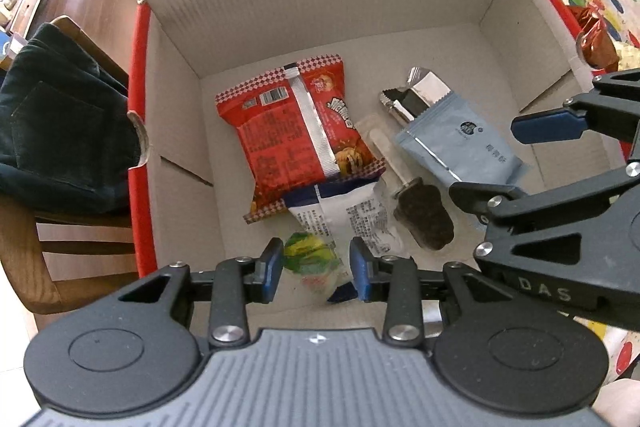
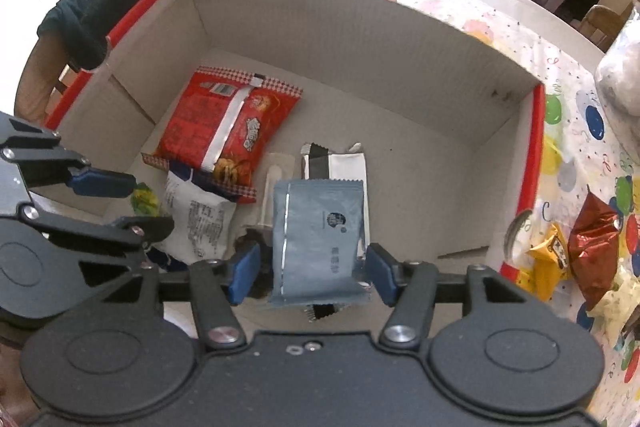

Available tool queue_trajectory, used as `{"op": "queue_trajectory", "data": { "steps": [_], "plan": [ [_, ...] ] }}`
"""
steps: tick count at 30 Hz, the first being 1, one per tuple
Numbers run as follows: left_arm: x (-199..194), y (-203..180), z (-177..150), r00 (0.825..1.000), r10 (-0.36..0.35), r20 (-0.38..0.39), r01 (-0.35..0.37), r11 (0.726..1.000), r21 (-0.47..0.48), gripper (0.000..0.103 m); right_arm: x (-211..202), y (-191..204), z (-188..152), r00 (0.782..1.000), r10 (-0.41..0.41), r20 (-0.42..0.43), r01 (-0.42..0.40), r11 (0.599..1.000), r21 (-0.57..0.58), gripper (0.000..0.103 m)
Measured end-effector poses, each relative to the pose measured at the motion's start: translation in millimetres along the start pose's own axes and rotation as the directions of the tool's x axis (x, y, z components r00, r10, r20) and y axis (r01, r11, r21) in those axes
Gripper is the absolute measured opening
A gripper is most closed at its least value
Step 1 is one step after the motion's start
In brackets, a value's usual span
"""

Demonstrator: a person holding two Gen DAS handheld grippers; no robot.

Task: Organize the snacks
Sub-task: 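Open both grippers to drop the pouch and blue packet into the shoebox, then move both grippers back over the remaining snacks on the tablecloth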

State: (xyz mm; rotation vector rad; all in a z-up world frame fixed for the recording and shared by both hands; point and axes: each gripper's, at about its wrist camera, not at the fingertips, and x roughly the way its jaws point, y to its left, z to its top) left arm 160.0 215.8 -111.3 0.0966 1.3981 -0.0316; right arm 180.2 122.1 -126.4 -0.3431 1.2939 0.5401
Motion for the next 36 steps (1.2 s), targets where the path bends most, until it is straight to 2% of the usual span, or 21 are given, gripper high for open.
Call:
{"op": "queue_trajectory", "data": {
  "steps": [10, 16, 21, 23, 36],
  "plan": [
    [-31.6, -1.1, -10.3, 0.997, -0.021, 0.070, 0.022, 1.000, -0.019, 0.050, -37.3, -9.9, -10.7, 0.999, 0.016, 0.049, -0.018, 1.000, 0.026, 0.064],
    [-55.2, -8.1, -14.9, 0.992, -0.035, 0.118, 0.036, 0.999, -0.013, 0.052, -64.6, -13.5, -19.2, 0.996, 0.032, 0.084, -0.036, 0.999, 0.041, 0.067],
    [-78.0, -11.7, -17.8, 0.984, -0.050, 0.172, 0.055, 0.998, -0.025, 0.058, -88.4, -20.9, -30.4, 0.991, 0.048, 0.122, -0.056, 0.997, 0.058, 0.072],
    [-84.7, -15.1, -19.2, 0.981, -0.059, 0.187, 0.065, 0.998, -0.026, 0.062, -95.3, -24.4, -35.7, 0.990, 0.055, 0.130, -0.063, 0.996, 0.061, 0.078],
    [-108.7, -68.1, -27.3, 0.968, -0.088, 0.236, 0.080, 0.996, 0.044, 0.070, -122.7, -59.4, -81.4, 0.989, 0.067, 0.135, -0.082, 0.990, 0.112, 0.086]
  ]
}}
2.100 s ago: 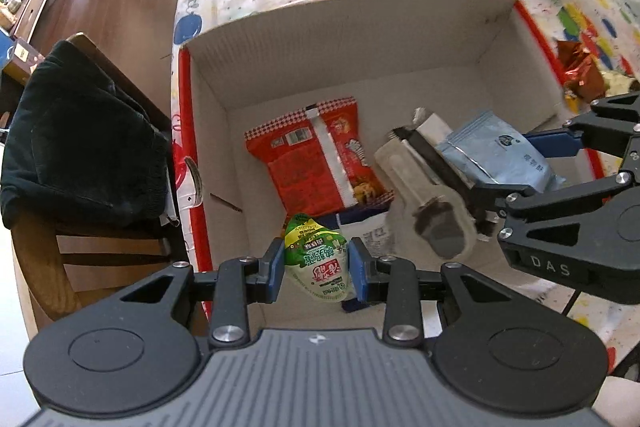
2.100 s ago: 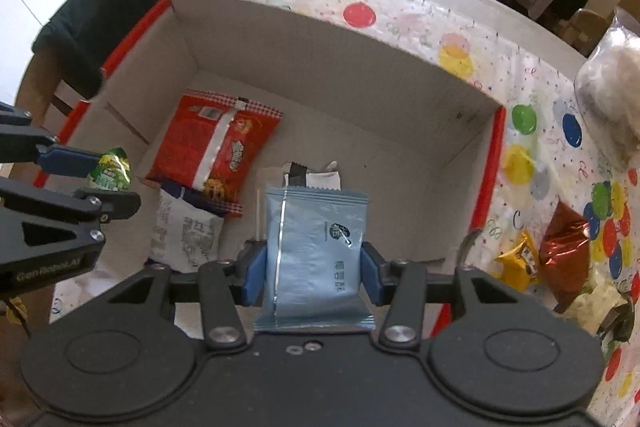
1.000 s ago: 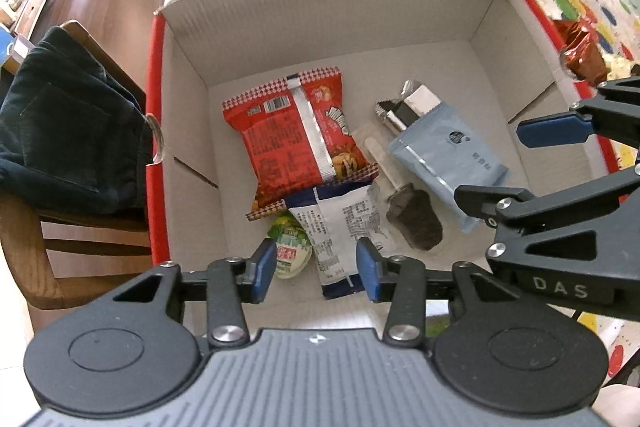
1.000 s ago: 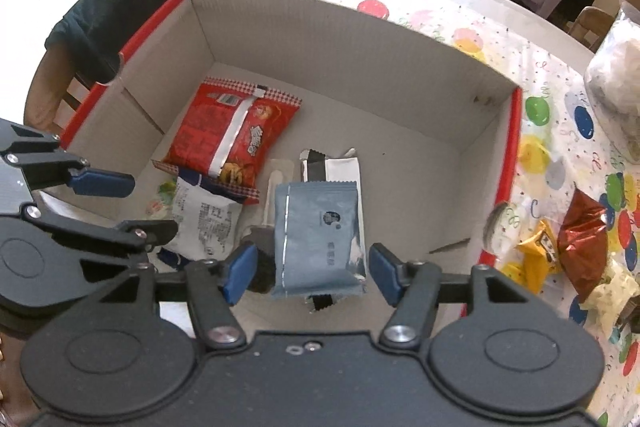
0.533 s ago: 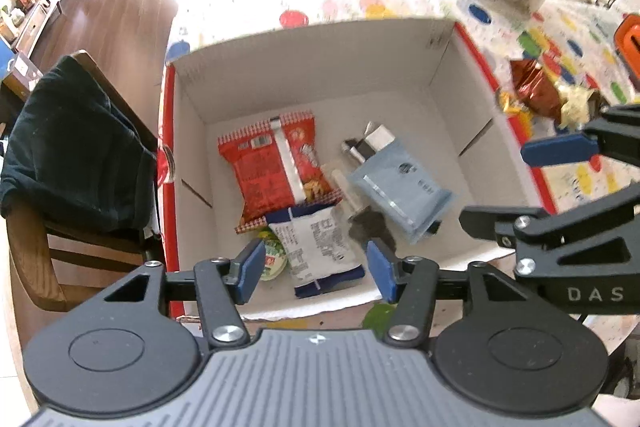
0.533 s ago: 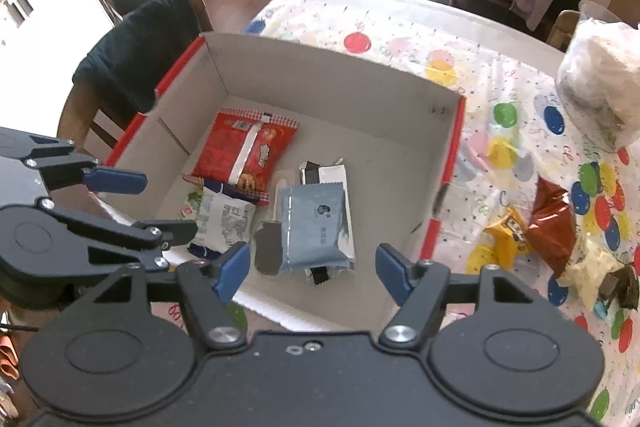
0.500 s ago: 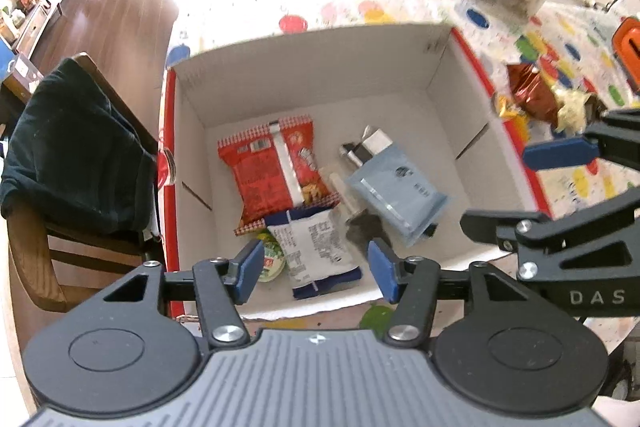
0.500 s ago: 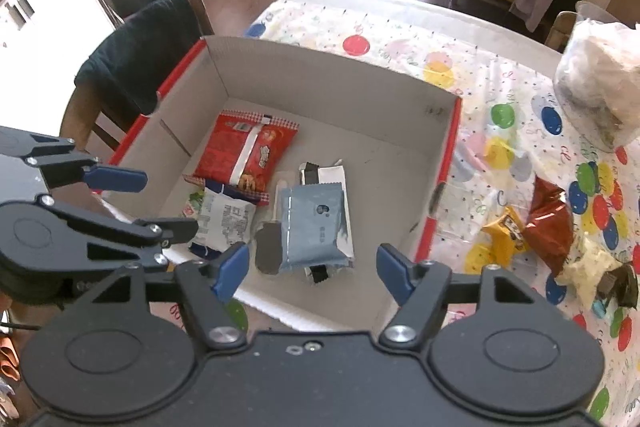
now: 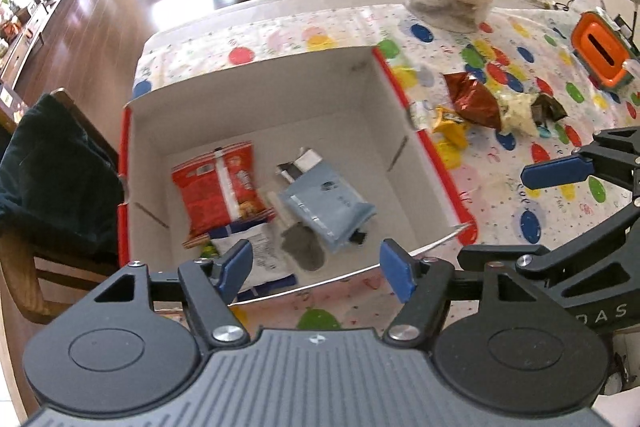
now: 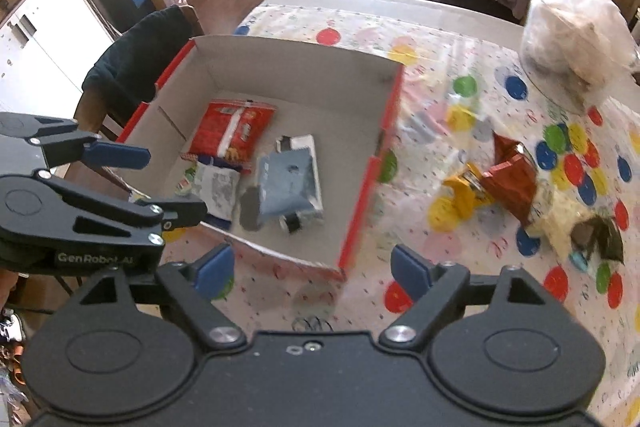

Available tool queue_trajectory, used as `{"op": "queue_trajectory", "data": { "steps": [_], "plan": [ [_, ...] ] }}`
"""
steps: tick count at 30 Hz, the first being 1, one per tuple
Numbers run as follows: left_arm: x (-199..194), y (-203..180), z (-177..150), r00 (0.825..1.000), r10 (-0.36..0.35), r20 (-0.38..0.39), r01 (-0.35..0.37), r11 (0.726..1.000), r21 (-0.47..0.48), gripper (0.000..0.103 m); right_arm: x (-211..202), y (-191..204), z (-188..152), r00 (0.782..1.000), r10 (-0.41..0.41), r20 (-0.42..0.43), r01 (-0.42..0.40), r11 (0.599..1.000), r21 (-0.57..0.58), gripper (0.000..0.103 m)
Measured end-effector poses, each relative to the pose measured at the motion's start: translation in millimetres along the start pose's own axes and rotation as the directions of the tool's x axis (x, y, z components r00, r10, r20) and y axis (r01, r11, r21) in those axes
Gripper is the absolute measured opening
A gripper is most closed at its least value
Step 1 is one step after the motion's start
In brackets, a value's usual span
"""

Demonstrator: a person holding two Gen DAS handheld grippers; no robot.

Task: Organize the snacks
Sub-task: 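Move both grippers back over the remaining snacks on the tablecloth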

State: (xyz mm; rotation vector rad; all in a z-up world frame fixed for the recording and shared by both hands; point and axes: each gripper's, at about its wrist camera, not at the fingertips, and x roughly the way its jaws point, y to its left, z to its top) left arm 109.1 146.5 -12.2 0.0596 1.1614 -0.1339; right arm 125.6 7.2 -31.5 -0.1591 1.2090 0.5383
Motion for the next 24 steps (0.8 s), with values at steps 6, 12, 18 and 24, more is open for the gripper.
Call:
{"op": "queue_trajectory", "data": {
  "steps": [6, 12, 18, 24],
  "plan": [
    [0.0, -33.5, 3.7, 1.000, -0.010, 0.024, 0.010, 1.000, 0.020, 0.075, -11.2, -32.3, -18.5, 1.000, -0.002, -0.006, 0.002, 0.999, 0.041, 0.091],
    [4.0, -71.0, 12.0, 0.999, -0.008, 0.048, 0.006, 1.000, 0.028, 0.082, -15.8, -77.3, -38.0, 0.999, -0.023, -0.028, 0.026, 0.994, 0.106, 0.097],
    [22.1, -115.1, 22.2, 0.999, -0.037, 0.013, 0.036, 0.998, 0.051, 0.082, -21.6, -122.5, -56.8, 0.999, -0.023, -0.041, 0.029, 0.987, 0.157, 0.100],
    [43.2, -154.5, 34.5, 0.998, -0.058, -0.031, 0.060, 0.996, 0.066, 0.082, -19.6, -175.3, -75.5, 0.996, -0.034, -0.084, 0.051, 0.977, 0.209, 0.100]
  ]
}}
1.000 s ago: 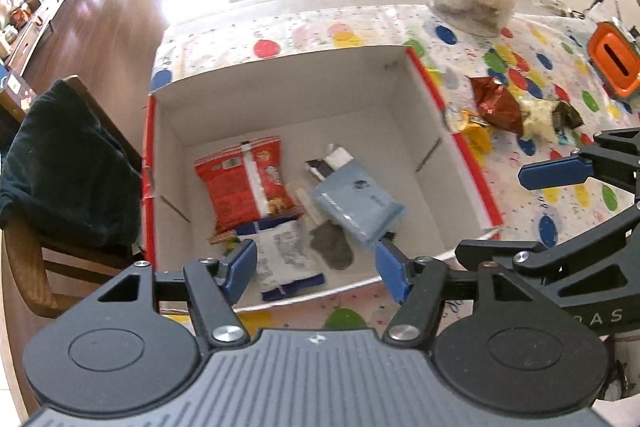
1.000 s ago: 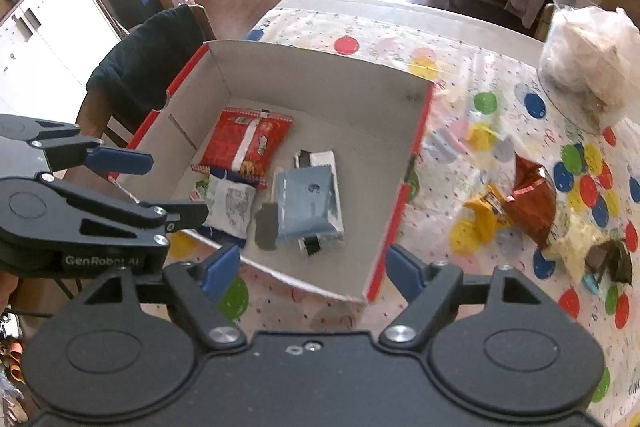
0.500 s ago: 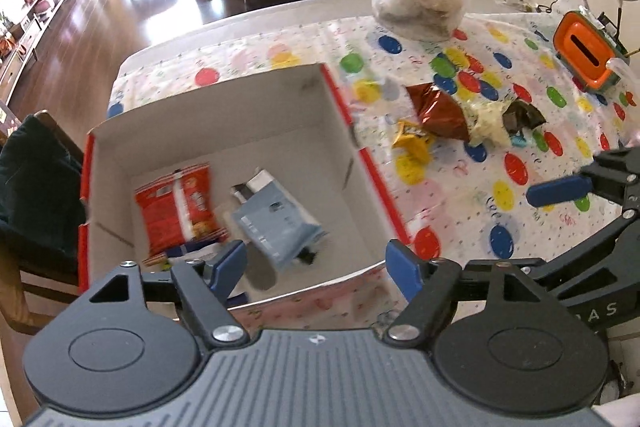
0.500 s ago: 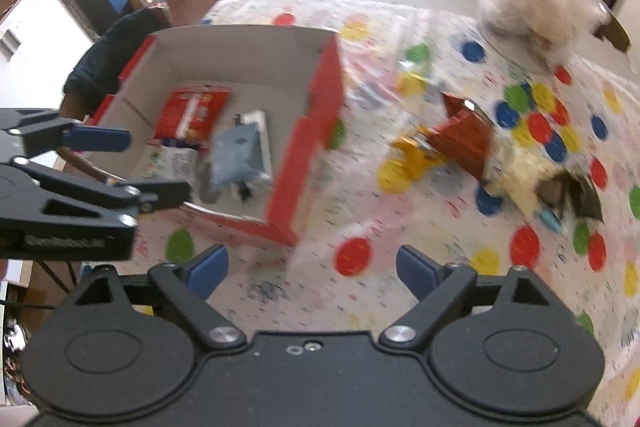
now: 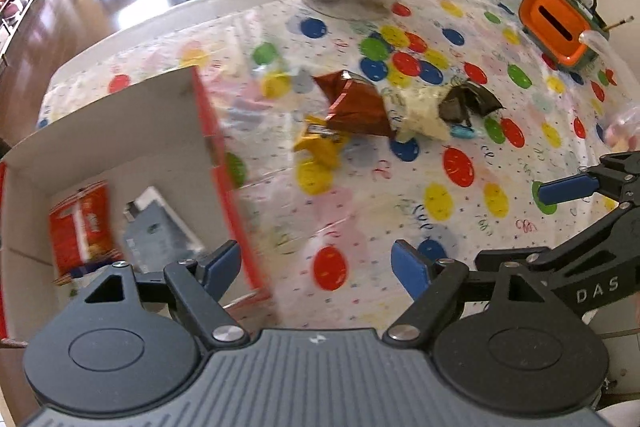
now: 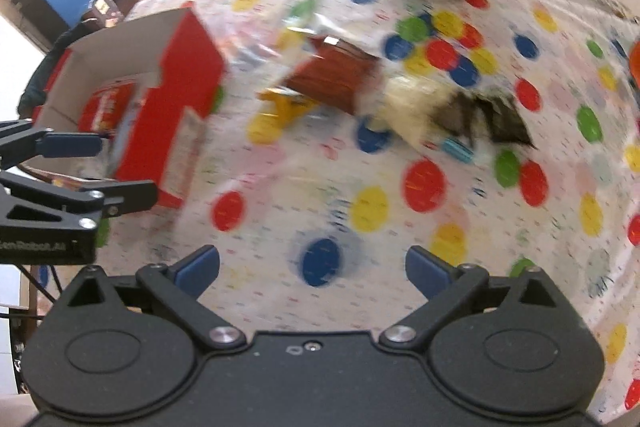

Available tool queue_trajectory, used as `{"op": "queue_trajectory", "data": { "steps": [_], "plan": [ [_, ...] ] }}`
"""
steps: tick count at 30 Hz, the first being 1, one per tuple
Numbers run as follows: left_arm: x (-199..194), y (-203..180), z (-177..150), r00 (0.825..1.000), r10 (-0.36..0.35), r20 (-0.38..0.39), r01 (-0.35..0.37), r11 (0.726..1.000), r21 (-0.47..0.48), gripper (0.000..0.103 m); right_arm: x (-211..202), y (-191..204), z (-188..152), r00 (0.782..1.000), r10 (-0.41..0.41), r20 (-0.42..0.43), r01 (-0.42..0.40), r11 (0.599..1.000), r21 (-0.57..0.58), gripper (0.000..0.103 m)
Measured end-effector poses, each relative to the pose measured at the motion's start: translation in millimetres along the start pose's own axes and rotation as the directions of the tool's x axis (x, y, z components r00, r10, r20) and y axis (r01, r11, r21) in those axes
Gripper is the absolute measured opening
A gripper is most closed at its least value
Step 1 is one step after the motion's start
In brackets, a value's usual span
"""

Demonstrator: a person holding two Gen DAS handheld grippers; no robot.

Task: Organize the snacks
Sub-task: 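Move both grippers back over the remaining snacks on the tablecloth, then grasp the red Oreo bag with the left gripper while the right gripper grasps the black wrapped bar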

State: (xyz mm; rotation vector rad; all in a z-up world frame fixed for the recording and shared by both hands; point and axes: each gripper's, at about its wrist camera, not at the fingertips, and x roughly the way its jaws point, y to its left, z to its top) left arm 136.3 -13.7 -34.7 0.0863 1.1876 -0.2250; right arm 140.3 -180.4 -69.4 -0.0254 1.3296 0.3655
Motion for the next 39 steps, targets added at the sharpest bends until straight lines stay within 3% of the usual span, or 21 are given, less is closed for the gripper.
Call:
{"op": "queue_trajectory", "data": {
  "steps": [10, 20, 27, 39],
  "plan": [
    [43.5, -38.4, 42.3, 0.999, 0.011, -0.043, -0.010, 1.000, 0.029, 0.082, 8.9, -92.9, 12.2, 0.997, -0.075, -0.013, 0.075, 0.995, 0.069, 0.100],
    [92.4, -45.7, 101.2, 0.996, 0.059, -0.062, -0.056, 0.998, 0.040, 0.082, 39.8, -162.0, 65.6, 0.987, -0.160, -0.002, 0.160, 0.981, 0.108, 0.100],
    [131.7, -48.0, 133.6, 0.986, 0.130, -0.103, -0.123, 0.990, 0.074, 0.082, 72.3, -184.4, 98.2, 0.982, -0.186, -0.020, 0.187, 0.977, 0.106, 0.097],
    [176.7, -65.6, 154.5, 0.971, 0.186, -0.148, -0.166, 0.977, 0.134, 0.082, 104.3, -183.2, 113.5, 0.985, -0.160, -0.058, 0.165, 0.983, 0.081, 0.074]
  ]
}}
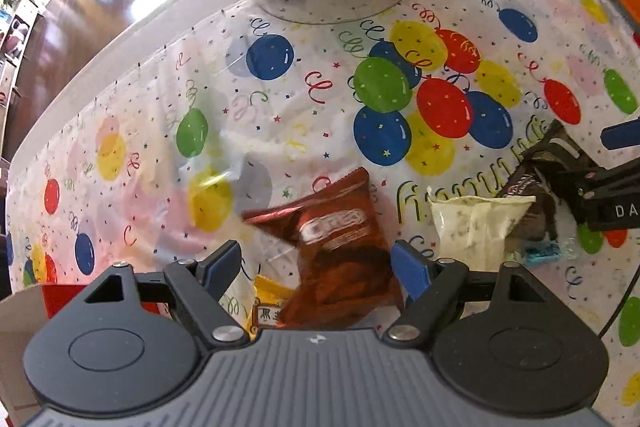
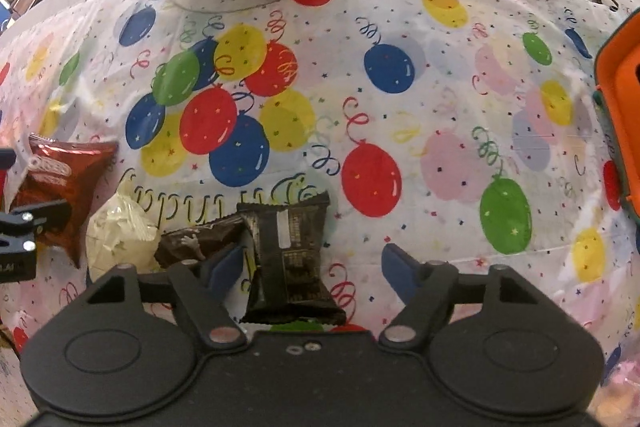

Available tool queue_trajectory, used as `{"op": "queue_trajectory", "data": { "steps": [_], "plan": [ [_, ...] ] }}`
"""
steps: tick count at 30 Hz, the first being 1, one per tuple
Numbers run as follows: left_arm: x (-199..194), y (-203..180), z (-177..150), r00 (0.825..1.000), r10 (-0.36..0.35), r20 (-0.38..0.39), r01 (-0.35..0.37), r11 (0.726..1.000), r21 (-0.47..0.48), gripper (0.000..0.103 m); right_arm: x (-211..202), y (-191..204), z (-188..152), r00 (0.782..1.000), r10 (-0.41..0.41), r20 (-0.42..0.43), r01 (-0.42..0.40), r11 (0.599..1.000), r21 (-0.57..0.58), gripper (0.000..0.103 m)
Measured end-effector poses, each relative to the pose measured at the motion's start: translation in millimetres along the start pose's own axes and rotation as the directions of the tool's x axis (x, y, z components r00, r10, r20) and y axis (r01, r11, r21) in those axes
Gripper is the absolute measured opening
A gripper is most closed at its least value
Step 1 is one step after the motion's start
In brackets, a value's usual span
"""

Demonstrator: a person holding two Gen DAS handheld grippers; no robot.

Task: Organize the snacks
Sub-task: 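Grasp the red Oreo bag with the left gripper while the right gripper grasps the black wrapped bar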

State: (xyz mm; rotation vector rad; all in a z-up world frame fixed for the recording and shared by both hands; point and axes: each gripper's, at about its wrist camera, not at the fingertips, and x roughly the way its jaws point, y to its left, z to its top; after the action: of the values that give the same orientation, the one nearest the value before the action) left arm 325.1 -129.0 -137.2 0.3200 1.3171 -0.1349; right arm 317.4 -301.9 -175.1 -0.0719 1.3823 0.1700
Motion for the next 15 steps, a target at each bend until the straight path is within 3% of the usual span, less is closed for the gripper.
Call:
{"op": "queue_trajectory", "data": {
  "steps": [4, 9, 15],
  "plan": [
    [11.5, 1.4, 3.5, 0.999, -0.020, -0.036, 0.019, 1.000, -0.024, 0.082, 5.5, 0.8, -1.1, 1.000, 0.000, -0.010, 0.000, 1.000, -0.007, 0.064],
    [17.6, -1.5, 3.7, 0.999, -0.022, -0.048, 0.021, 0.999, -0.025, 0.082, 8.7, 2.9, -2.4, 1.000, -0.008, -0.012, 0.007, 1.000, -0.017, 0.058],
    [19.5, -7.2, 2.9, 0.998, -0.015, -0.057, 0.014, 1.000, -0.014, 0.061, 8.6, 7.4, -5.0, 1.000, -0.017, -0.003, 0.017, 0.999, -0.038, 0.047]
  ]
}}
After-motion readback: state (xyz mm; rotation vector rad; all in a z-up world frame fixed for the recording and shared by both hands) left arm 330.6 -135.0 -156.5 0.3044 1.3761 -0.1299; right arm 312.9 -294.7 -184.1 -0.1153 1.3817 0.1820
